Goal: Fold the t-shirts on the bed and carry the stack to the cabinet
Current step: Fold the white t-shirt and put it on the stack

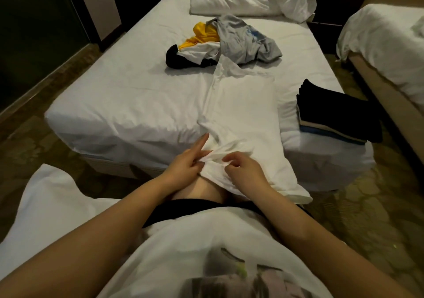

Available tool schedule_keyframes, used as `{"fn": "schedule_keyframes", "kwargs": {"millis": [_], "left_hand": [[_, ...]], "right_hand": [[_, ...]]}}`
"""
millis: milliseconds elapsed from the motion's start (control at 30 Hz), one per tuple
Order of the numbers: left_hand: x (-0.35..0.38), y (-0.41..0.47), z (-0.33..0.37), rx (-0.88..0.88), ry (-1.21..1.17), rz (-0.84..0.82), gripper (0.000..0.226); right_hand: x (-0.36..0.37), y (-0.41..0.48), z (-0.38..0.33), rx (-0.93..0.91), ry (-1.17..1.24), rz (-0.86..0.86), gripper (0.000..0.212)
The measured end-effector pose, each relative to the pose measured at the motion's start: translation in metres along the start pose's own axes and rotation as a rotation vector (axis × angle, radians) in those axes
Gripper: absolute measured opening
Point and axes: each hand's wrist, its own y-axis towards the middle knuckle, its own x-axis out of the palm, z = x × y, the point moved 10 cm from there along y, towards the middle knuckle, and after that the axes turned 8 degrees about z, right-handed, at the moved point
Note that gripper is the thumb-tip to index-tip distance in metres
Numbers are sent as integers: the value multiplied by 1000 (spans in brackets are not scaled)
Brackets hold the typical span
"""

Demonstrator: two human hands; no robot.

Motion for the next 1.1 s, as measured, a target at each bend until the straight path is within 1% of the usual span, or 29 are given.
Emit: {"fn": "schedule_keyframes", "kwargs": {"millis": [67, 200, 233, 267, 333, 400, 467, 533, 600, 667, 700, 733, 767, 833, 933, 967, 1000, 1033, 1067, 1100], "left_hand": [[-1, -1, -6, -49, -70, -5, 79], [0, -3, -4, -68, -135, -19, 74], [0, -3, -3, -60, -140, -23, 73], [1, -3, -1, -44, -137, -21, 73], [1, -3, -1, -31, -146, -12, 74], [1, -2, -6, -37, -141, -5, 75], [1, -2, -10, -53, -131, -2, 72], [1, -3, -13, -70, -144, -5, 67], [1, -4, -13, -74, -160, 2, 62], [-1, -5, -14, -73, -183, 26, 56], [-3, -5, -12, -54, -164, 43, 51], [-5, -6, -8, -22, -121, 59, 46], [-6, -7, -5, 14, -80, 69, 41], [-6, -8, 1, 66, -47, 72, 36], [-6, -7, 2, 74, -39, 78, 35], [-6, -7, 0, 63, -43, 74, 35], [-6, -7, -1, 45, -58, 69, 35], [-6, -7, -2, 26, -79, 63, 35], [-6, -7, -3, 9, -99, 57, 36], [-6, -7, -3, 0, -114, 51, 37]], "right_hand": [[2, 1, -4, -27, -61, -33, 34], [5, 10, -31, -325, -484, -7, 57], [8, 15, -37, -406, -601, 1, 61], [12, 20, -41, -482, -711, -2, 59], [21, 33, -46, -599, -875, -35, 48], [23, 45, -50, -681, -948, -59, 39], [21, 55, -49, -767, -1031, -35, 30], [16, 62, -49, -831, -1074, -12, 28], [8, 62, -56, -874, -1011, 26, 27], [-9, 55, -66, -956, -937, 163, 22], [-13, 51, -65, -973, -926, 172, 21], [-13, 50, -57, -1000, -930, 145, 21], [-11, 52, -44, -969, -949, 61, 22], [-12, 58, -23, -791, -903, -95, 31], [-15, 65, -13, -659, -755, -198, 37], [-14, 65, -13, -614, -673, -241, 41], [-15, 67, -10, -514, -531, -272, 43], [-19, 70, -7, -382, -355, -273, 38], [-23, 76, -3, -253, -197, -246, 27], [-25, 84, -1, -169, -112, -193, 20]]}}
